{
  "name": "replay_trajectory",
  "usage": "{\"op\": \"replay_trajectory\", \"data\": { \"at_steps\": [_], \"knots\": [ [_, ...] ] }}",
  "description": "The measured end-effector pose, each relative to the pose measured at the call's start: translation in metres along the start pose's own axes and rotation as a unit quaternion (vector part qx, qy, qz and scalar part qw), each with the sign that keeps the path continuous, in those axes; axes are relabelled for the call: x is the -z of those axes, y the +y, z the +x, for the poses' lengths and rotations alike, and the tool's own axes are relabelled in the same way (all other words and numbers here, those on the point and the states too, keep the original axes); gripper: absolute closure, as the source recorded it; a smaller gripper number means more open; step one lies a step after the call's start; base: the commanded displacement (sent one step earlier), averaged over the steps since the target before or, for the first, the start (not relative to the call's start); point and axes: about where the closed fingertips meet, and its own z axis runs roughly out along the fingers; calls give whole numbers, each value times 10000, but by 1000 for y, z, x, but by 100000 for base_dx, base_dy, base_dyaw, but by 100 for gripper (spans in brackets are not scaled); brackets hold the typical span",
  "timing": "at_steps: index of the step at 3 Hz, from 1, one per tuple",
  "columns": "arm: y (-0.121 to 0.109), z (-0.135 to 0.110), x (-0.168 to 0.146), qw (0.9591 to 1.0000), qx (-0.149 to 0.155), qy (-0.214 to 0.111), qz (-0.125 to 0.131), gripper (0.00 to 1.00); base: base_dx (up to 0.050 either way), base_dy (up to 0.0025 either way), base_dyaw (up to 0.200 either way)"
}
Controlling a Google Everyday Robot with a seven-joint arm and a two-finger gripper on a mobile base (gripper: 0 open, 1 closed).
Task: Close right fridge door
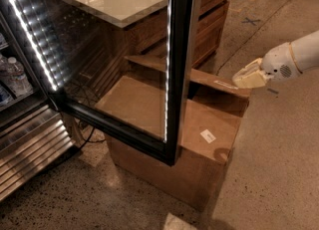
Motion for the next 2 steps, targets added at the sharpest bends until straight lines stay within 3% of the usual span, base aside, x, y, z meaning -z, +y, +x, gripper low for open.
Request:
{"op": "replay_trajectory", "data": {
  "at_steps": [1,2],
  "knots": [
    [2,2,-4,9907,-136,-1042,-863,100,0,0,0],
    [2,-5,-2,9861,-163,-1312,-1011,100,0,0,0]
  ]
}}
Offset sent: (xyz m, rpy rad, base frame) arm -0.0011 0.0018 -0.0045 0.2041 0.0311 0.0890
